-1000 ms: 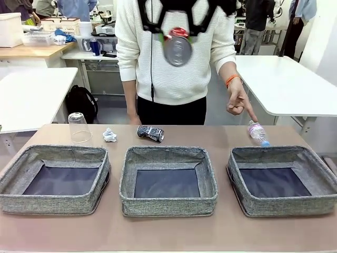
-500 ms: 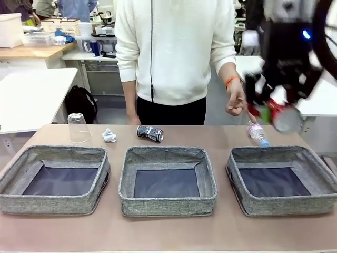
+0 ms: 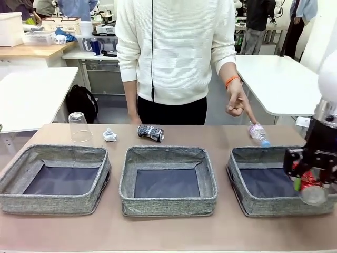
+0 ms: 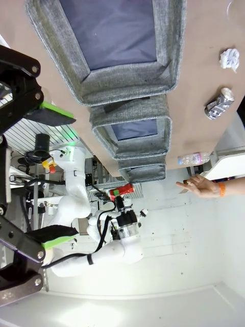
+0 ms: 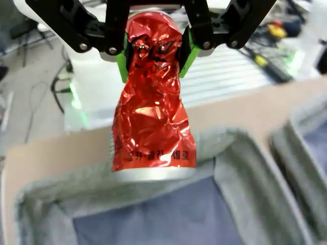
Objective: Sort the waste into the appropriate baskets.
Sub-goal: Place the picked waste into the Fabric basket indicated by the person.
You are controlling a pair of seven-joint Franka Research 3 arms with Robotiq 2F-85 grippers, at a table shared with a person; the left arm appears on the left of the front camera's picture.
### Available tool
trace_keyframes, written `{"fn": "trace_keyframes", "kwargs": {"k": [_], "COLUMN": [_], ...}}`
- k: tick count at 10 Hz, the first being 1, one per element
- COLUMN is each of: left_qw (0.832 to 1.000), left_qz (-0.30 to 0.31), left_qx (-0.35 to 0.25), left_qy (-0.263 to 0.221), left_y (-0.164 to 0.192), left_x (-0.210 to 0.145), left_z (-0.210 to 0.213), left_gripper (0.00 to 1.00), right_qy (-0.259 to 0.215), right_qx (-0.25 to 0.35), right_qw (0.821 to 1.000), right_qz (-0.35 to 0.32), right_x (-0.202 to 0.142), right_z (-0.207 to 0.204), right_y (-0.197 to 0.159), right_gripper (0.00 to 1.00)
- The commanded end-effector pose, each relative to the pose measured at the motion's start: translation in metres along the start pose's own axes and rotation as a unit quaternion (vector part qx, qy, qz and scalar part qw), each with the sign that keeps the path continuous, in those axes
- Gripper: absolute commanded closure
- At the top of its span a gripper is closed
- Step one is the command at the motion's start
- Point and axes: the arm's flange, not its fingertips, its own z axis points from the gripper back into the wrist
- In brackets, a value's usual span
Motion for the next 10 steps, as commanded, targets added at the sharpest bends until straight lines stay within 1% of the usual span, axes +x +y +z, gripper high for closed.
{"fn": "trace_keyframes", "kwargs": {"k": [1, 2, 4, 6, 9, 10], "left_qw": [1.000, 1.000, 1.000, 1.000, 1.000, 1.000], "left_qz": [-0.011, -0.011, -0.011, -0.011, -0.011, -0.011], "left_qx": [-0.009, -0.009, -0.009, -0.009, -0.009, -0.009], "left_qy": [-0.002, -0.002, -0.002, -0.002, -0.002, -0.002], "left_y": [-0.002, -0.002, -0.002, -0.002, -0.002, -0.002], "left_x": [0.000, 0.000, 0.000, 0.000, 0.000, 0.000], "left_z": [0.000, 0.000, 0.000, 0.000, 0.000, 0.000], "left_gripper": [0.00, 0.00, 0.00, 0.00, 0.00, 0.00], "right_qy": [-0.022, -0.030, -0.052, -0.074, -0.077, -0.081], "right_qx": [0.052, 0.068, 0.081, 0.083, 0.093, 0.105], "right_qw": [0.996, 0.994, 0.989, 0.986, 0.983, 0.981], "right_qz": [-0.075, -0.083, -0.111, -0.123, -0.139, -0.145], "right_x": [0.017, 0.023, 0.036, 0.045, 0.045, 0.043], "right_z": [-0.019, -0.019, -0.012, -0.006, -0.010, -0.011], "right_y": [0.008, 0.005, 0.000, 0.006, 0.010, 0.010], "right_gripper": [0.57, 0.57, 0.57, 0.57, 0.57, 0.33]}}
